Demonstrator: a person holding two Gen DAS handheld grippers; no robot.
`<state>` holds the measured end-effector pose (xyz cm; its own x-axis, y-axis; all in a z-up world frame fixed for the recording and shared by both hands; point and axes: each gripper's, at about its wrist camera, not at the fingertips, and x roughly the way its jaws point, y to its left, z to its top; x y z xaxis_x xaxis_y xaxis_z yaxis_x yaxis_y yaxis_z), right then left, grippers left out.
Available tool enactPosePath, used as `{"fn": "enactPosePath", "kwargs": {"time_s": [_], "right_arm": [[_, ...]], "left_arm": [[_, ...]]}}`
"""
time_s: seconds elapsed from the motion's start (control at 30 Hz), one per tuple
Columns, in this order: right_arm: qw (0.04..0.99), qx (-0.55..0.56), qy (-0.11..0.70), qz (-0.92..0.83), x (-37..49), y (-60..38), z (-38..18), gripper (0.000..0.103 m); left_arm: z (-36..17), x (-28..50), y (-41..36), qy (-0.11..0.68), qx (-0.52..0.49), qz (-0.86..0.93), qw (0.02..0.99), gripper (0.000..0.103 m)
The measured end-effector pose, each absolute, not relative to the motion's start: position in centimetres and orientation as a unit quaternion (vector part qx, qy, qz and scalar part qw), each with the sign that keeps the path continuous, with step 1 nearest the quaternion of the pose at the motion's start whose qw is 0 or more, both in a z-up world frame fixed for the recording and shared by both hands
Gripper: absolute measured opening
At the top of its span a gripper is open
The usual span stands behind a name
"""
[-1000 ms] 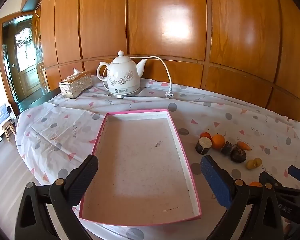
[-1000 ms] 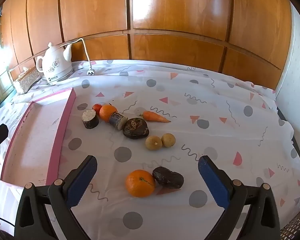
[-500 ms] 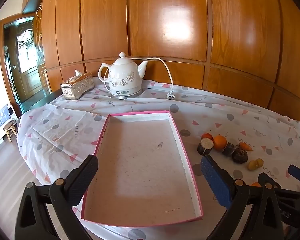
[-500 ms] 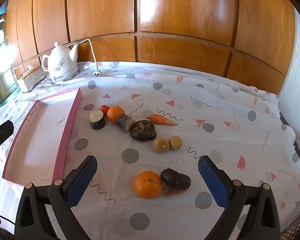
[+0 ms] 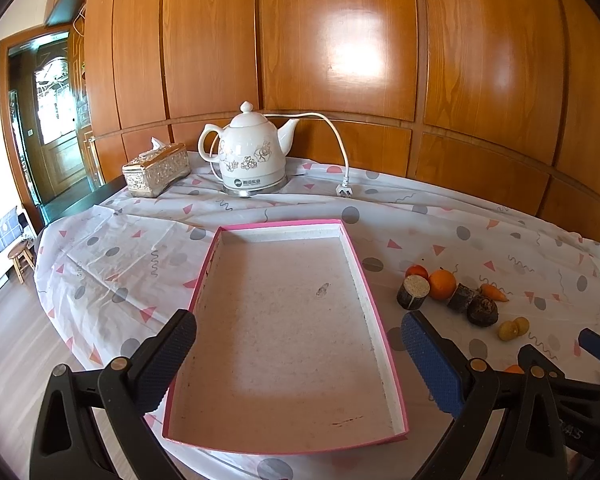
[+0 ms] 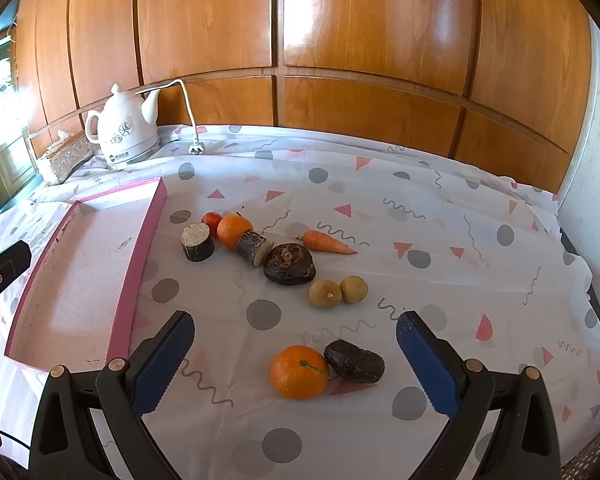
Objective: Organize fruits
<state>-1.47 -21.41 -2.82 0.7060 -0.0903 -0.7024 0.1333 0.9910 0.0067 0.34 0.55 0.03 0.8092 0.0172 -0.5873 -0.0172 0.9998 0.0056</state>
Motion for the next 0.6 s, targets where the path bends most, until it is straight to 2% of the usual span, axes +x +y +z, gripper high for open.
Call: {"fn": "enactPosePath", "kwargs": {"time_s": [0.6], "right_arm": [[0.927,0.022,0.369,-0.061,-1.72,-21.17,-2.14,0.103]], "left_arm": [[0.09,0.08,0.49,0.311,-0.002,0.007,0.95,0.103]]}}
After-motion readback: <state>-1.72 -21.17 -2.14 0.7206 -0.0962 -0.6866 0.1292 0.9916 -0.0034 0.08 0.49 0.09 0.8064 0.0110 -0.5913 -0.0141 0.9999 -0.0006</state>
